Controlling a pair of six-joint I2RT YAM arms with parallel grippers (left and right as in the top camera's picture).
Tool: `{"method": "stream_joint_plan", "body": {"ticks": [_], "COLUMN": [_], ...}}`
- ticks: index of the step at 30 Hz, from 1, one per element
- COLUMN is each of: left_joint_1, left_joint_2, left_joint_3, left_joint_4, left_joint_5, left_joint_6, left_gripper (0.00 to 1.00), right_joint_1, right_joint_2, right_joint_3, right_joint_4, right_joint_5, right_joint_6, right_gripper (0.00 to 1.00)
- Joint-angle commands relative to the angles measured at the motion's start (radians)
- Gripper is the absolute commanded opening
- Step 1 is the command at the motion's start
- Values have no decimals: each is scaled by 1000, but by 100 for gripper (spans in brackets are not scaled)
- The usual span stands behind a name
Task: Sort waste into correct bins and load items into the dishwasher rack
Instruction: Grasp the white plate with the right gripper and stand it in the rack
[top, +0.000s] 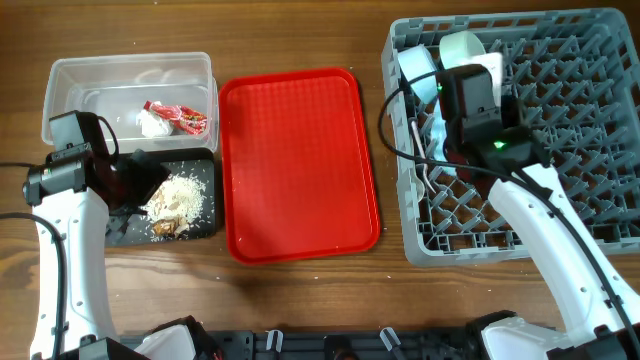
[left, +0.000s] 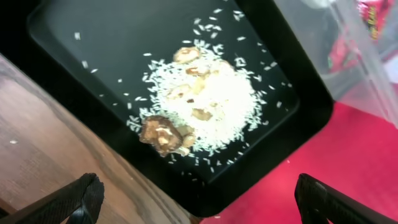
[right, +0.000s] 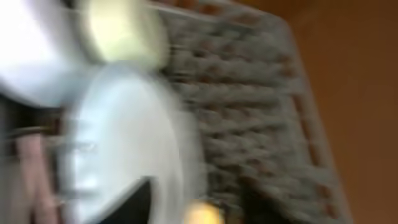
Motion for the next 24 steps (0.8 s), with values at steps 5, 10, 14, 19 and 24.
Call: {"method": "stream_joint_plan", "body": {"ticks": [5, 10, 14, 19, 24], "left_joint_1": [-144, -409, -531, -529, -530], "left_joint_2": [-13, -13, -8, -26, -260], "left_joint_3": [0, 0, 0, -8, -158], "left_joint_4": [44, 186, 173, 7, 58], "left_joint_5": [79, 133, 127, 100, 44], "left_joint_6": [93, 225, 281, 281, 232], "left_gripper": [100, 100, 100, 100, 100], "right_joint_1": [-24, -154, -232, -240, -240], "right_joint_2": [-140, -223, -218, -245, -446], "right_joint_3": [-3, -3, -3, -6, -134], "right_joint_4": [46, 23, -200, -330, -283], "right_joint_5": [-325, -846, -896, -897, -897], "right_joint_6": [73, -8, 100, 60, 57], "right_gripper": [90, 100, 99, 98, 100]}}
